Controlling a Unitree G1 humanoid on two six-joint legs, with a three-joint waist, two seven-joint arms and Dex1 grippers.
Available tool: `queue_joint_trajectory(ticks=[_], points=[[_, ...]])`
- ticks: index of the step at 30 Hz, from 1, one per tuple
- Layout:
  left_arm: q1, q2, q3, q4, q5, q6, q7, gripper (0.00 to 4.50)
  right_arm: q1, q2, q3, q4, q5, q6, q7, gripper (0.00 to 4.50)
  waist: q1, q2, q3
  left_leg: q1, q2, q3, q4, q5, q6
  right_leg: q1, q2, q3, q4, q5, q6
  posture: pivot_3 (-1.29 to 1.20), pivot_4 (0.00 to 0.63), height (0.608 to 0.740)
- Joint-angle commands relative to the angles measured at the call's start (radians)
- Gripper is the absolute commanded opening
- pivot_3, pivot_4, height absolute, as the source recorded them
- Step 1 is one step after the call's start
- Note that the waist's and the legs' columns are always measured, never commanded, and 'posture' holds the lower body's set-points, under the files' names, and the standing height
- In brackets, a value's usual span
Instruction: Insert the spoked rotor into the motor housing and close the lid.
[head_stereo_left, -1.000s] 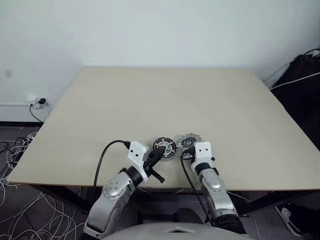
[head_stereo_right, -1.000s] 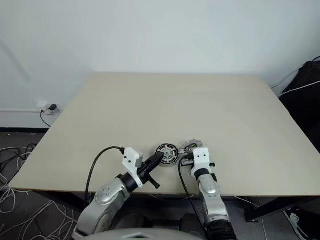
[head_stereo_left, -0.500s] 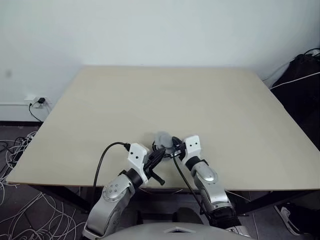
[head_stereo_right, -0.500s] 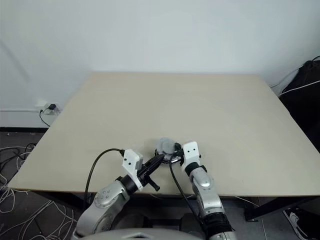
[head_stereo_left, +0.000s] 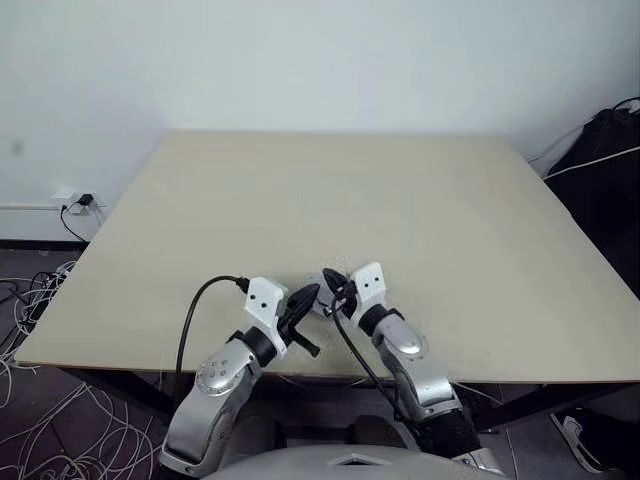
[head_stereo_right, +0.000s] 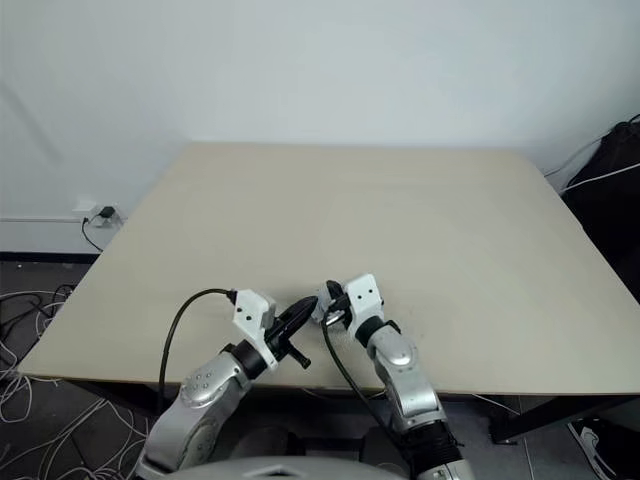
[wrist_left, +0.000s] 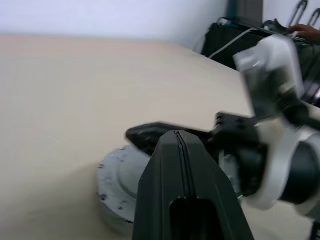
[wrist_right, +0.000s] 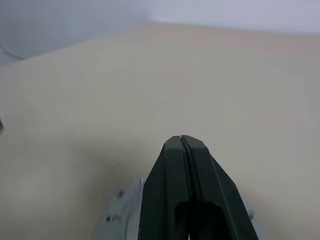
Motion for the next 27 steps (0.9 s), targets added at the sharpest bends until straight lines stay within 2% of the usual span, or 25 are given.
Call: queue_joint_trajectory(ticks=[1, 6, 7, 9, 16, 27], points=[[0.036, 0.024, 0.033, 0.060, 0.032, -0.135, -0.014, 0.00, -0.058, -0.028, -0.005, -0.103, 0.017, 0.091, 0.022, 0.03, -0.001, 0.000, 0.000, 0.000, 0.000, 0.000, 0.000, 0.000, 0.000, 0.000, 0.000, 0.000, 0.000, 0.000, 0.000, 0.00, 0.000, 0.740], [0.067, 0.062, 0.055, 0.130, 0.053, -0.248, -0.050, 0.00, -0.108, -0.106, 0.040, -0.136, -0.009, 0.231, 0.081, 0.03, 0.005, 0.000, 0.000, -0.001, -0.001, 0.000, -0.002, 0.000, 0.000, -0.002, -0.002, -0.001, 0.000, -0.001, -0.002, 0.00, 0.000, 0.740], [0.066, 0.069, 0.059, 0.145, 0.053, -0.262, -0.060, 0.00, -0.116, -0.128, 0.056, -0.137, -0.017, 0.255, 0.099, 0.20, 0.008, 0.000, 0.000, -0.001, -0.001, 0.000, -0.002, 0.000, 0.000, -0.002, -0.003, -0.001, 0.000, -0.001, -0.002, 0.00, 0.000, 0.740], [0.059, 0.075, 0.069, 0.172, 0.046, -0.284, -0.077, 0.00, -0.130, -0.163, 0.083, -0.139, -0.027, 0.300, 0.133, 0.67, 0.010, 0.000, 0.000, -0.002, -0.001, 0.000, -0.002, 0.000, 0.000, -0.003, -0.004, -0.001, 0.000, -0.001, -0.002, 0.00, 0.000, 0.740], [0.044, 0.079, 0.068, 0.228, 0.036, -0.310, -0.128, 0.00, -0.144, -0.216, 0.126, -0.176, -0.051, 0.388, 0.155, 2.94, 0.011, 0.000, 0.000, -0.005, -0.003, 0.000, -0.003, 0.000, 0.001, -0.006, -0.006, -0.002, 0.000, -0.001, -0.002, 0.00, 0.000, 0.740], [0.036, 0.068, 0.065, 0.315, 0.042, -0.357, -0.182, 0.00, -0.207, -0.307, 0.151, -0.272, -0.066, 0.599, 0.195, 2.94, 0.012, 0.000, 0.000, -0.006, -0.004, 0.000, -0.003, 0.000, 0.001, -0.007, -0.007, -0.002, 0.000, -0.001, -0.002, 0.00, 0.000, 0.740]])
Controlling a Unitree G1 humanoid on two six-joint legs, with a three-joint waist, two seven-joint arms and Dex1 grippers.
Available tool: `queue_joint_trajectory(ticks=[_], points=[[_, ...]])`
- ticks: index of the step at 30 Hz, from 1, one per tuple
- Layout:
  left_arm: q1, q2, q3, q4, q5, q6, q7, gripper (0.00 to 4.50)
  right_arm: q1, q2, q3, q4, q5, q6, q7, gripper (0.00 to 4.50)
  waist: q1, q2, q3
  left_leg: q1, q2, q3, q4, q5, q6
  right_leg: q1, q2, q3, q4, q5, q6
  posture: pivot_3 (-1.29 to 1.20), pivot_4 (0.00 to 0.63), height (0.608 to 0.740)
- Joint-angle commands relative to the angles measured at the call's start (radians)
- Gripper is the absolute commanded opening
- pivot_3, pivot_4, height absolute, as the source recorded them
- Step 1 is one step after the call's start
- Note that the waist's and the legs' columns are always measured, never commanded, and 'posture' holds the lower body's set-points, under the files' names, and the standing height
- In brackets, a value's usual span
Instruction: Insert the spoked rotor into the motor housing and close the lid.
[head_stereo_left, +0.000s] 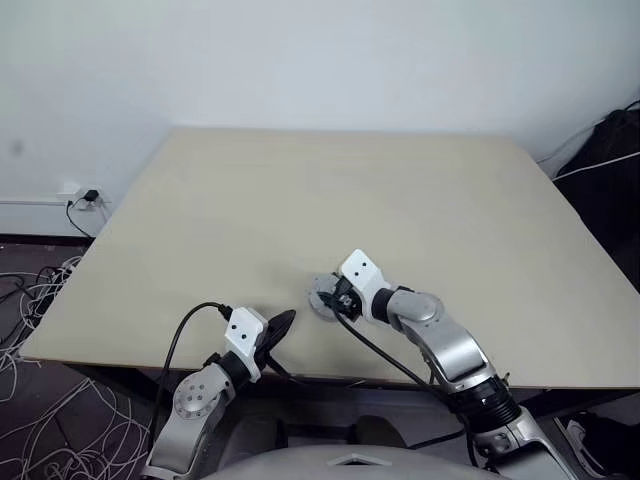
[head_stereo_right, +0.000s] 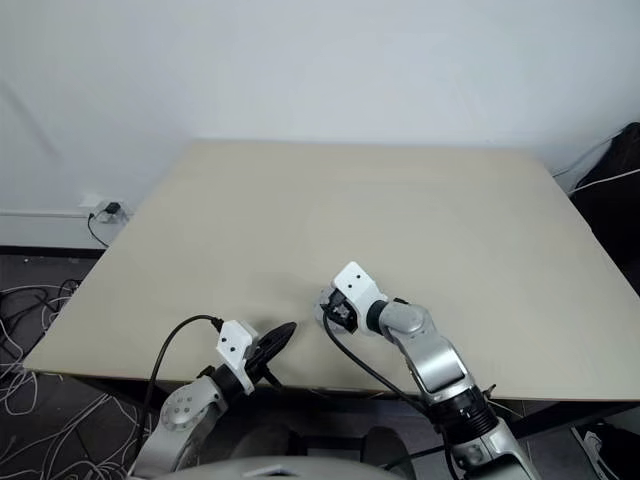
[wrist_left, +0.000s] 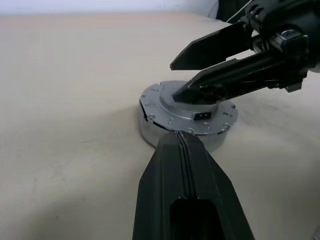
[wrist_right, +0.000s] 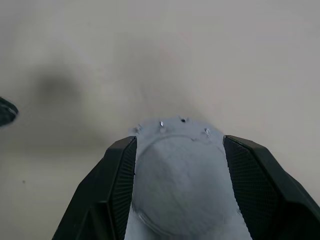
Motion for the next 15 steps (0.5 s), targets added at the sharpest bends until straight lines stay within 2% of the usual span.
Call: queue_joint_trajectory(ticks=[1, 4, 7, 10, 15], points=[[-0.020, -0.009, 0.006, 0.034, -0.003, -0.052, -0.012, 0.00, -0.044, -0.030, 0.004, -0.050, -0.018, 0.046, 0.008, 2.94, 0.000, 0.000, 0.000, 0.000, 0.000, 0.000, 0.000, 0.000, 0.000, 0.000, 0.000, 0.000, 0.000, 0.000, 0.000, 0.00, 0.000, 0.740], [-0.025, -0.013, 0.010, 0.066, -0.007, -0.077, -0.022, 0.00, -0.068, -0.061, 0.007, -0.050, -0.009, 0.079, 0.039, 2.94, 0.000, 0.000, 0.000, 0.000, 0.000, 0.000, 0.000, 0.000, 0.000, 0.000, 0.000, 0.000, 0.000, 0.000, 0.000, 0.00, 0.000, 0.740], [-0.028, -0.017, 0.011, 0.084, -0.009, -0.091, -0.028, 0.00, -0.081, -0.078, 0.012, -0.050, -0.005, 0.099, 0.054, 3.51, 0.000, 0.000, 0.000, 0.000, 0.000, 0.000, 0.000, 0.000, 0.000, 0.000, 0.000, 0.000, 0.000, 0.000, 0.000, 0.00, 0.000, 0.740], [-0.031, -0.024, 0.010, 0.093, -0.010, -0.095, -0.030, 0.00, -0.099, -0.108, 0.038, -0.047, -0.011, 0.106, 0.089, 4.46, 0.000, 0.000, 0.000, 0.000, 0.000, 0.000, 0.000, 0.000, 0.000, 0.000, 0.000, 0.000, 0.000, 0.000, 0.000, 0.00, 0.000, 0.740], [-0.034, -0.043, 0.004, 0.114, -0.003, -0.102, -0.028, 0.00, -0.129, -0.129, 0.053, -0.030, 0.012, 0.136, 0.145, 4.46, 0.000, -0.001, 0.000, 0.000, 0.000, 0.000, 0.000, 0.000, 0.000, 0.000, 0.000, 0.000, 0.000, 0.000, 0.000, 0.00, 0.000, 0.740]])
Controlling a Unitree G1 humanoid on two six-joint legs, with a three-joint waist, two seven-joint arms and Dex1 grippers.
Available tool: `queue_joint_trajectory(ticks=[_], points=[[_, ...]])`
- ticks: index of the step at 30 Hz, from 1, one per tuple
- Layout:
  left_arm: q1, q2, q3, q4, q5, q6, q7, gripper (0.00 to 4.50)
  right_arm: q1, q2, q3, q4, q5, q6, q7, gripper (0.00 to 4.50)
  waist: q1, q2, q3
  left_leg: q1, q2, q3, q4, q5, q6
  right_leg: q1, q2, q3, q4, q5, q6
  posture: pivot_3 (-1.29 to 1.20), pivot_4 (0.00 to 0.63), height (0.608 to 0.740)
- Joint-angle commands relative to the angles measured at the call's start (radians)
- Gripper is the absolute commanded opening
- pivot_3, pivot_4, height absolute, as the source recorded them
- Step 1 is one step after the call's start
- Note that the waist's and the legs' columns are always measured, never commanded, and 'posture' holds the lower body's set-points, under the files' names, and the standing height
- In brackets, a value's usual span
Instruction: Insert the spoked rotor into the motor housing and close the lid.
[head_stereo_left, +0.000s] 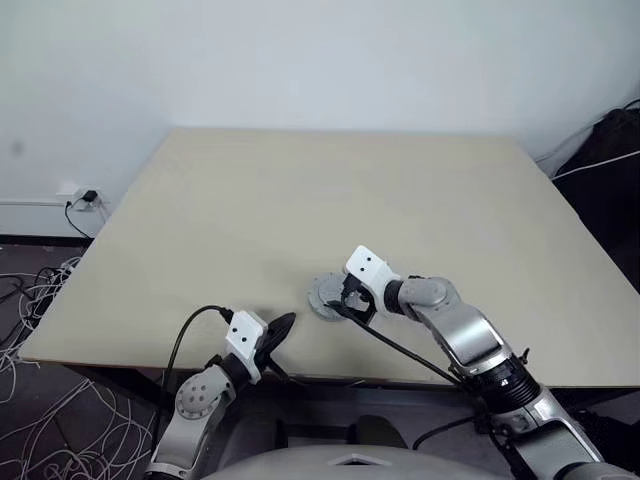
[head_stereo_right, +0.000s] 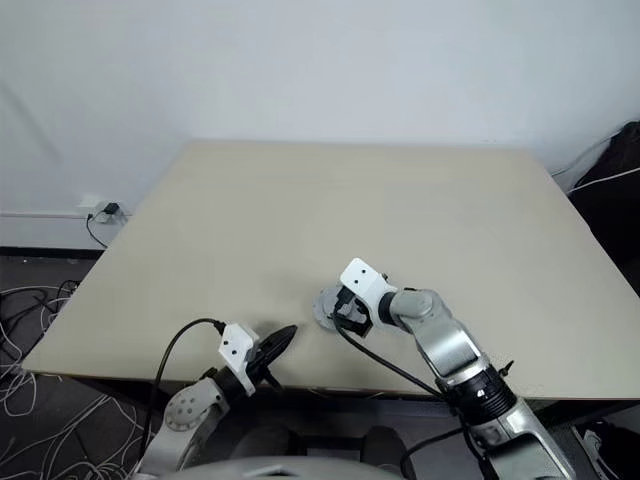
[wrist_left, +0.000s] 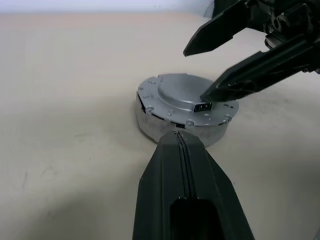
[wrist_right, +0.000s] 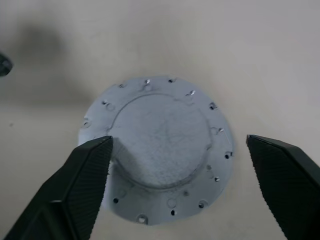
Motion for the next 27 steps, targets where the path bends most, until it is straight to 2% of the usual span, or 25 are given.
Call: queue_joint_trajectory(ticks=[1, 20, 25, 27], points=[[-0.013, -0.016, -0.003, 0.013, -0.002, -0.027, -0.004, 0.00, -0.042, -0.009, 0.008, -0.009, 0.014, 0.020, 0.036, 4.46, 0.000, 0.000, 0.000, 0.000, 0.000, 0.000, 0.000, 0.000, 0.000, 0.000, 0.000, 0.000, 0.000, 0.000, 0.000, 0.00, 0.000, 0.740], [-0.016, -0.045, -0.014, 0.040, 0.003, -0.044, -0.004, 0.00, -0.131, 0.058, 0.018, 0.112, 0.043, 0.113, 0.034, 4.46, -0.001, 0.000, 0.000, 0.000, 0.000, 0.000, 0.000, 0.000, 0.000, 0.000, -0.001, 0.000, 0.000, 0.000, 0.000, 0.00, 0.000, 0.740], [-0.004, -0.044, -0.028, -0.050, 0.003, 0.012, 0.015, 0.00, -0.133, 0.061, 0.023, 0.123, 0.041, 0.111, 0.036, 3.29, -0.001, -0.001, 0.000, -0.001, -0.001, 0.000, 0.000, 0.000, 0.000, -0.001, -0.001, 0.000, 0.000, 0.000, 0.000, 0.00, 0.000, 0.740], [0.004, -0.041, -0.035, -0.096, 0.003, 0.046, 0.026, 0.00, -0.132, 0.060, 0.025, 0.122, 0.041, 0.111, 0.039, 3.29, -0.001, -0.001, 0.000, -0.001, -0.001, 0.000, 0.000, 0.000, 0.000, -0.001, -0.002, 0.000, 0.000, 0.000, 0.000, 0.00, 0.000, 0.740]])
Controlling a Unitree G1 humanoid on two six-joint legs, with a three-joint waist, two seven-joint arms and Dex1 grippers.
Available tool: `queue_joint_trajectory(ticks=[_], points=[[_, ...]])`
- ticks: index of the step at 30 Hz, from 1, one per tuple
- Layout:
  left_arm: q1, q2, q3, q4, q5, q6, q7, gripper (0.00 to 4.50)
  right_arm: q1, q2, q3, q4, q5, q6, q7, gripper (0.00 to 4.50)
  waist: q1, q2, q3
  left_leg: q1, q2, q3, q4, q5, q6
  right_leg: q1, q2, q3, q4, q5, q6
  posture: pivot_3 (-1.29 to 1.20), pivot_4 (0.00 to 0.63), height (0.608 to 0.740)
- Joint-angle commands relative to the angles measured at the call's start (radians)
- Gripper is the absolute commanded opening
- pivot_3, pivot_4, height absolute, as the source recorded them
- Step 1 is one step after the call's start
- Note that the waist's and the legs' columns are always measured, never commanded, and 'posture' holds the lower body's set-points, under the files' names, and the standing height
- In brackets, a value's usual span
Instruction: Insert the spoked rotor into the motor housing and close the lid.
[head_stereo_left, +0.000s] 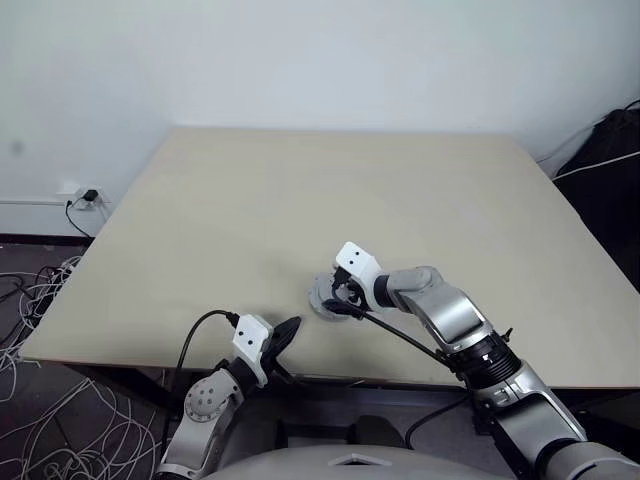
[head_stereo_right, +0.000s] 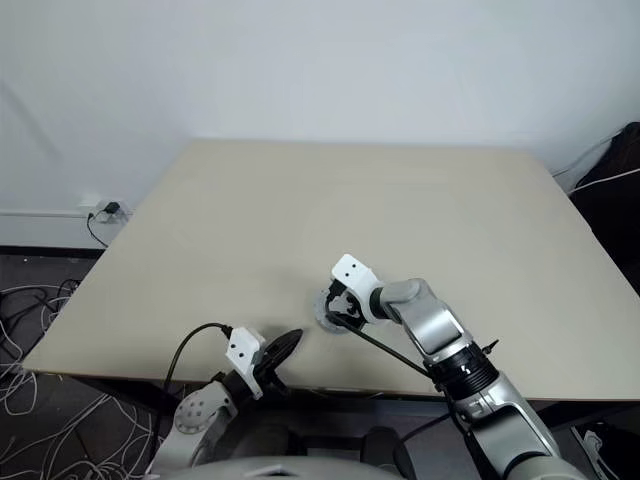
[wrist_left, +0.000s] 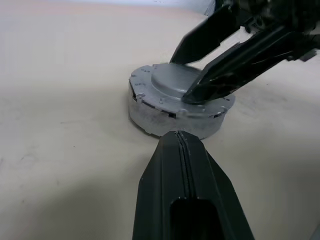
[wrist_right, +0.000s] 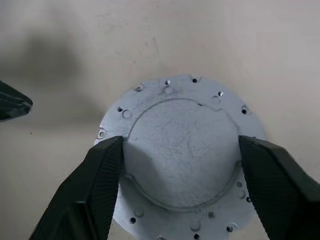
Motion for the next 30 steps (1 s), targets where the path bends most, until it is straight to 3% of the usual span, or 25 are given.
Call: queue_joint_trajectory(ticks=[1, 12, 20, 30], points=[[0.002, -0.002, -0.016, -0.114, 0.000, 0.047, 0.019, 0.00, -0.016, -0.002, 0.001, -0.007, 0.002, -0.005, 0.001, 3.29, 0.000, 0.000, 0.000, 0.000, 0.000, 0.000, 0.000, 0.000, 0.000, 0.000, 0.000, 0.000, 0.000, 0.000, 0.000, 0.00, 0.000, 0.740], [0.001, -0.009, -0.098, -0.455, 0.015, 0.357, 0.135, 0.00, -0.014, 0.006, -0.008, -0.010, 0.018, 0.054, -0.010, 3.29, 0.000, 0.000, -0.001, 0.000, -0.001, 0.000, 0.000, 0.000, 0.000, 0.000, 0.000, 0.000, 0.000, 0.000, 0.000, 0.00, 0.000, 0.740], [-0.016, -0.008, -0.136, -0.580, 0.013, 0.492, 0.197, 0.00, -0.011, 0.001, 0.009, -0.010, 0.014, 0.066, -0.025, 3.29, 0.000, -0.001, -0.001, 0.000, -0.001, -0.001, 0.001, 0.000, 0.001, 0.001, 0.001, -0.001, 0.000, 0.000, 0.000, 0.00, 0.000, 0.740], [0.029, 0.045, -0.023, -0.391, 0.032, 0.284, 0.191, 0.00, 0.001, 0.002, 0.018, -0.032, 0.015, 0.070, -0.035, 3.29, 0.001, -0.001, -0.001, 0.001, -0.001, -0.001, 0.002, 0.000, 0.001, 0.002, 0.002, -0.003, 0.000, 0.000, 0.000, 0.00, 0.000, 0.740]])
